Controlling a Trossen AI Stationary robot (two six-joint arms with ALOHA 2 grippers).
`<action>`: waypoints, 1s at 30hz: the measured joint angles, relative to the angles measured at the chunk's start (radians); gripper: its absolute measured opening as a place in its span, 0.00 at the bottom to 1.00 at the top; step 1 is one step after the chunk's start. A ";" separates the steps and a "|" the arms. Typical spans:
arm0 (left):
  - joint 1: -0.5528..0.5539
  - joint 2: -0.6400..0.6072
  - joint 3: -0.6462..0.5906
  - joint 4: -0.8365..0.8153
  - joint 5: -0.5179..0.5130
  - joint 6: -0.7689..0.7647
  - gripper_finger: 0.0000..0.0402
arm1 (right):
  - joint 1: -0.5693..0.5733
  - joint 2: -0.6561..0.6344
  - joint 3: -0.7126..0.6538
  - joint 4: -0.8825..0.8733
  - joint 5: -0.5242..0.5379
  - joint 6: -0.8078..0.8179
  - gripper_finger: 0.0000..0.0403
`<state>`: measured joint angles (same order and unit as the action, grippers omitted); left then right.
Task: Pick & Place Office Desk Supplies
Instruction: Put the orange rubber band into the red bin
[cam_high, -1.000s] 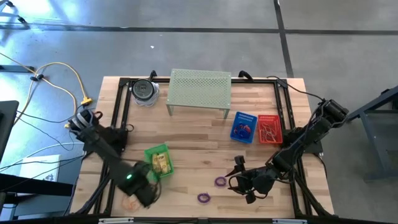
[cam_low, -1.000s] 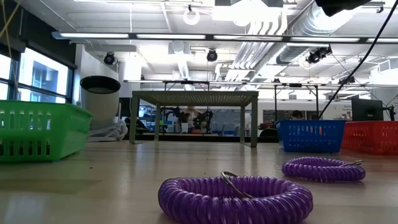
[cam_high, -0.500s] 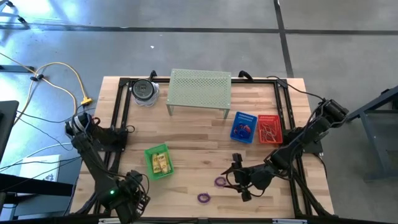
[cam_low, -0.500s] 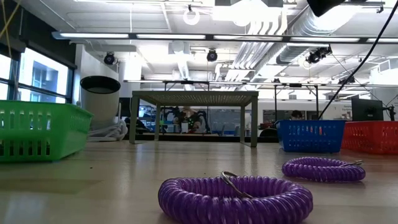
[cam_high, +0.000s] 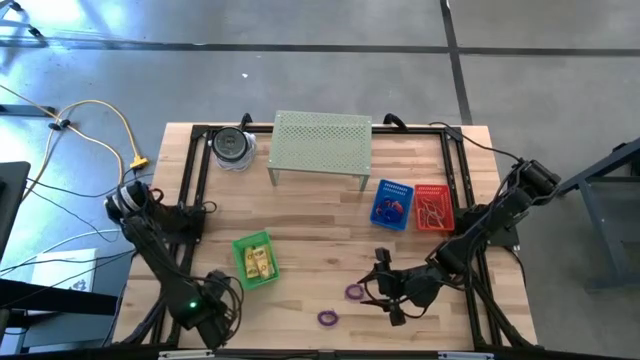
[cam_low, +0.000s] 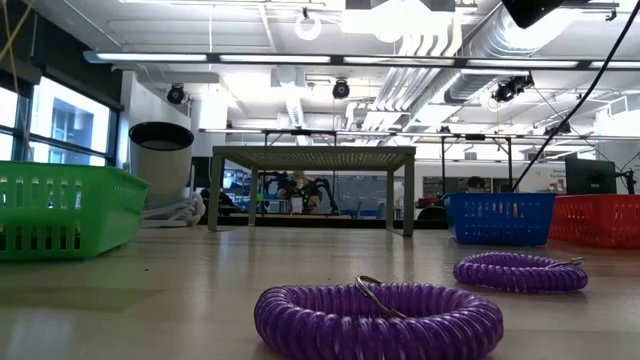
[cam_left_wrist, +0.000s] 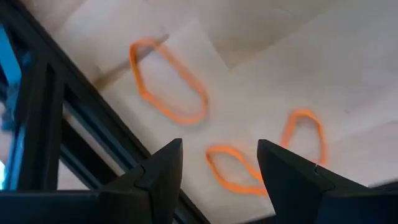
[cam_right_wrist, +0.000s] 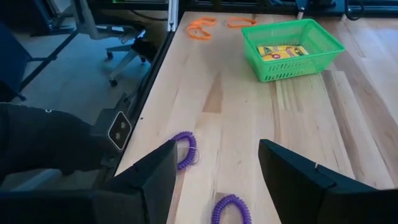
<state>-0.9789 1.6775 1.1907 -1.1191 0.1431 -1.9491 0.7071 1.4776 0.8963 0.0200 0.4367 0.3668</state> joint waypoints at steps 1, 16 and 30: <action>0.006 0.000 -0.013 0.006 0.000 0.024 0.49 | 0.000 0.000 0.000 0.000 0.001 0.003 0.53; 0.038 0.000 -0.076 0.137 -0.019 0.248 0.49 | -0.003 0.000 0.000 0.023 0.001 0.000 0.53; 0.026 0.000 -0.076 0.165 -0.022 0.269 0.49 | -0.003 0.000 0.000 0.023 0.001 0.003 0.53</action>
<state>-0.9531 1.6775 1.1145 -0.9542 0.1211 -1.6799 0.7040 1.4776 0.8963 0.0429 0.4377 0.3702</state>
